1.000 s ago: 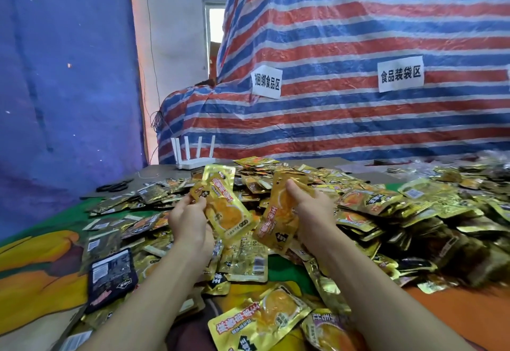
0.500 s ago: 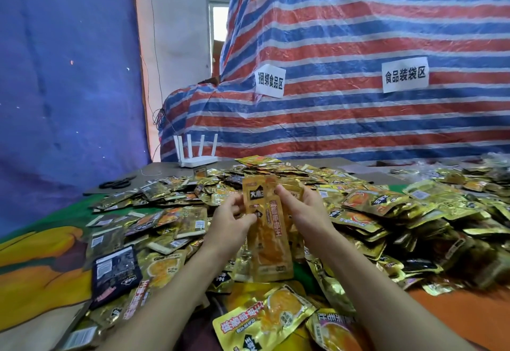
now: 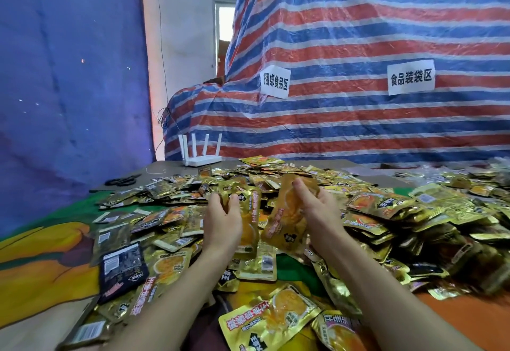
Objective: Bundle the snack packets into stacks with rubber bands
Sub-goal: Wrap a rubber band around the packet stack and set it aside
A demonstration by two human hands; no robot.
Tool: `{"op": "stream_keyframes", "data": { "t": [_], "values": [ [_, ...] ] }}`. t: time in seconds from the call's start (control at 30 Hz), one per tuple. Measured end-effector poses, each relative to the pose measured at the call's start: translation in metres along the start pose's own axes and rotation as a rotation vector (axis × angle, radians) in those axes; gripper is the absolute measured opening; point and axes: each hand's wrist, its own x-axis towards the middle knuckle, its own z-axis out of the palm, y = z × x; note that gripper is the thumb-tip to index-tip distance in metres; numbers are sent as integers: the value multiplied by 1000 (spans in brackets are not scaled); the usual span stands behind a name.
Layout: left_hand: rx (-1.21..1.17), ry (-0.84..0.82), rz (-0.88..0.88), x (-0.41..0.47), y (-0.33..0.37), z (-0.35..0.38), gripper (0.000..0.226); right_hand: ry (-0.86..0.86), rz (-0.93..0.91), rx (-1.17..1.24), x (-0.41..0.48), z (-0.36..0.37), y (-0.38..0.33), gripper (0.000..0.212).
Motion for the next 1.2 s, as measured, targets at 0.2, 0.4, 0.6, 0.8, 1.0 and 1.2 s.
{"op": "stream_keyframes", "data": {
  "t": [0.2,0.4,0.6,0.8,1.0,1.2],
  "values": [
    [-151,-264,-50,-17,3,18,57,-49,85,-111,-9,24,25,38],
    [-416,-565,-145,-21,4,14,44,-72,21,128,-16,26,20,35],
    [-339,-640,-37,-21,6,11,40,-154,-27,145,-18,24,9,35],
    [-255,-642,51,-27,5,19,30,-79,-217,-97,-19,27,0,18],
    [-213,-474,317,-25,6,18,27,58,-307,-461,-30,37,-23,18],
    [-69,-598,260,-33,5,22,18,144,-310,-752,-53,-8,-41,22]
  ]
}}
